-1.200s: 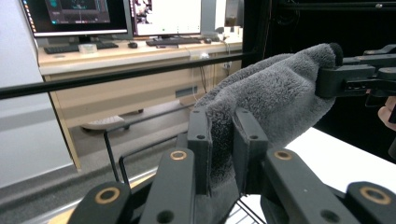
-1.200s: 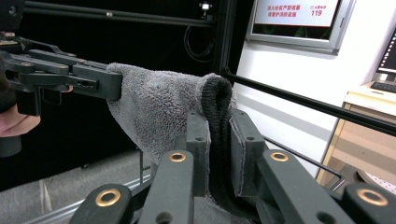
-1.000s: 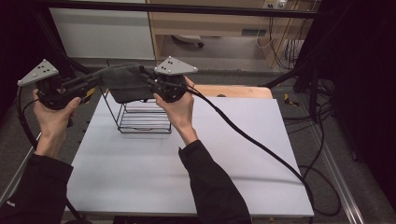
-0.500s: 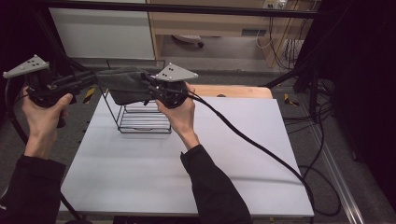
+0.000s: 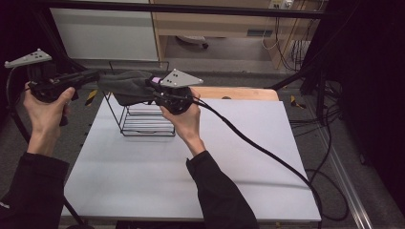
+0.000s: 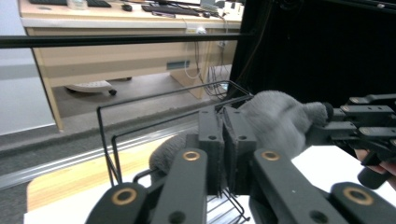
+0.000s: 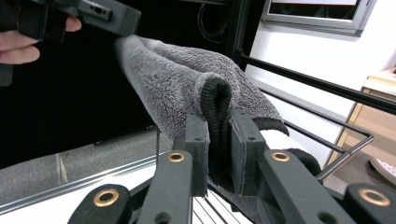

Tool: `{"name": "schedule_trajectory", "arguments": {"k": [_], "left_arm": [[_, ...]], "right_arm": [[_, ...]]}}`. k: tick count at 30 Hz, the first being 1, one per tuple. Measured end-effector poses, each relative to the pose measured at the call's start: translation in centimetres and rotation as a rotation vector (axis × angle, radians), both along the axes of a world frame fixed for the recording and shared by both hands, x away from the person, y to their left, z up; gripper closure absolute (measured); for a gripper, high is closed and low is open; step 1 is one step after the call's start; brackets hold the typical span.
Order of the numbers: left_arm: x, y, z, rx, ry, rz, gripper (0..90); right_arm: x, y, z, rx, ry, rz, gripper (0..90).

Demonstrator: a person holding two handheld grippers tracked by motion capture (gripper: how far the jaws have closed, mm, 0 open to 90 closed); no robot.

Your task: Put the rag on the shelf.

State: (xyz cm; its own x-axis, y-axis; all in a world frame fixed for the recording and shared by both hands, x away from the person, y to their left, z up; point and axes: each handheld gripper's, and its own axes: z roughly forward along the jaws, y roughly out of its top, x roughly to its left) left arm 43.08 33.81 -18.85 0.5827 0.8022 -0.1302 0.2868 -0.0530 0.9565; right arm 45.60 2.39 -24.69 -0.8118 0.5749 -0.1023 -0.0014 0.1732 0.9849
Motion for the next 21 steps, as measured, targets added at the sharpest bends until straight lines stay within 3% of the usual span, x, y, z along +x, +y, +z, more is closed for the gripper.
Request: {"name": "schedule_trajectory", "arguments": {"k": [3,7,11,21], "left_arm": [[0.2,-0.1,0.0,0.007,0.026,-0.005,89.2],[0.4,-1.0,-0.9,0.072,0.078,-0.039,89.8],[0.3,-1.2,-1.7,0.082,0.100,-0.063,89.9],[0.0,-1.9,-3.7,0.151,0.113,-0.073,90.0]], "right_arm": [[-0.1,0.1,-0.2,-0.009,-0.003,-0.003,79.6],[-0.1,0.0,-0.4,-0.009,-0.005,-0.003,79.3],[-0.2,0.0,-0.5,-0.021,0.000,0.003,77.6],[-0.9,-0.5,0.1,-0.028,0.044,0.036,50.5]]}}
